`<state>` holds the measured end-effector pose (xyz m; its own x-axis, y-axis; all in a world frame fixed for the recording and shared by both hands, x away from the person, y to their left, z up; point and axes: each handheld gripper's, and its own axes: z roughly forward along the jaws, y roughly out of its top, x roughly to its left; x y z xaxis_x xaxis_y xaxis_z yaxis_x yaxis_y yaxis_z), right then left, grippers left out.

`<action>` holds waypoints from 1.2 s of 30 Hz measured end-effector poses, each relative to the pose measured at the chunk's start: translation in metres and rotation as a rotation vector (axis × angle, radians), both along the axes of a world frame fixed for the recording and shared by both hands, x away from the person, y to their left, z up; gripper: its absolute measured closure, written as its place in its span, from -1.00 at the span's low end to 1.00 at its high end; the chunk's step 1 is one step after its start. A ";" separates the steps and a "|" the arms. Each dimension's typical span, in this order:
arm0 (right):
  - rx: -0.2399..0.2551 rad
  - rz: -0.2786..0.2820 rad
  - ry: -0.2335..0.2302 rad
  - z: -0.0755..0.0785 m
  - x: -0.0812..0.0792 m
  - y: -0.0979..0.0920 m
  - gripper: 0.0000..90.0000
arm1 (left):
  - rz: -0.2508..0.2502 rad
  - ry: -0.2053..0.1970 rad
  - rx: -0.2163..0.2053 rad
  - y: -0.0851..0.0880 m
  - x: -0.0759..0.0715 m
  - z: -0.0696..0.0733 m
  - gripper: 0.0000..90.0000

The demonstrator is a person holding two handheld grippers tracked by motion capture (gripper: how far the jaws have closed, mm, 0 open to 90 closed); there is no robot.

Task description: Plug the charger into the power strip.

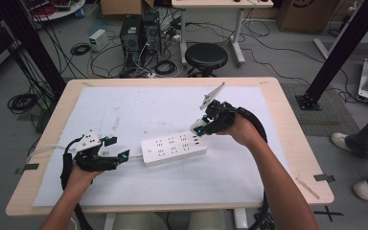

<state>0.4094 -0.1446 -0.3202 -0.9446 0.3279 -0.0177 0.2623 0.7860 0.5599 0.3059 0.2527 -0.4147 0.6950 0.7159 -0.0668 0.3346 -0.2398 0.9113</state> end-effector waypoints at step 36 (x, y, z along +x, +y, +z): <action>-0.225 0.269 -0.051 -0.025 0.026 0.055 0.41 | 0.004 0.003 -0.008 0.005 0.000 -0.004 -0.46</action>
